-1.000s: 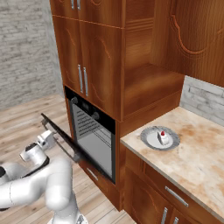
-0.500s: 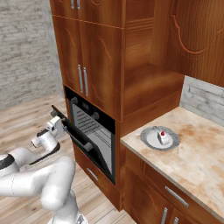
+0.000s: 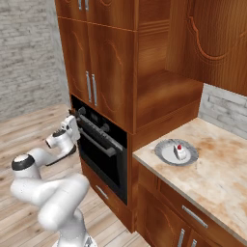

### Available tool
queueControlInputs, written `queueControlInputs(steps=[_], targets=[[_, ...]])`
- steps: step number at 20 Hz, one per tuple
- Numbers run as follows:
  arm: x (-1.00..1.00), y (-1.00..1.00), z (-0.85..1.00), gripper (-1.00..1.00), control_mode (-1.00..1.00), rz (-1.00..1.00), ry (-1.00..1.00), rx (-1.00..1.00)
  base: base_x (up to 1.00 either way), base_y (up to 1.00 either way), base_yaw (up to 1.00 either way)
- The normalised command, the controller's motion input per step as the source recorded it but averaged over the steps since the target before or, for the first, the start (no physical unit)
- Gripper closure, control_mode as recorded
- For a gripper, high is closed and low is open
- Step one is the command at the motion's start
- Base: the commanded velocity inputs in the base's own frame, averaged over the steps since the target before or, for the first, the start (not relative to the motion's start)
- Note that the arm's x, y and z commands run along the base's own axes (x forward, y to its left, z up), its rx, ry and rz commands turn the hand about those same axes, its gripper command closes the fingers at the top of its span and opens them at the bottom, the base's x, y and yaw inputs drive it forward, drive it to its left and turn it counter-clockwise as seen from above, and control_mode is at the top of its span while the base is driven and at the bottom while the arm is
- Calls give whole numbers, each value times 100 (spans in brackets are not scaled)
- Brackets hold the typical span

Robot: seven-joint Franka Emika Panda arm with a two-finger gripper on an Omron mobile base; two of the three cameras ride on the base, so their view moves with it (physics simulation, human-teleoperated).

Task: Take the baked cake out of the oven and place it on the plate for cooling. Then close the oven door.

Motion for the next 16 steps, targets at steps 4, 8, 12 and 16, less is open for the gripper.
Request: queueControlInputs(steps=[4,8,12,16], targets=[[83,-26,-30,-100,-100,0,0,-19,0,0,0],[73,-23,-39,-100,-100,0,0,-26,0,0,0],[54,-22,-48,-100,-100,0,0,-32,0,0,0],[36,-21,-47,-100,-100,0,0,-30,0,0,0]])
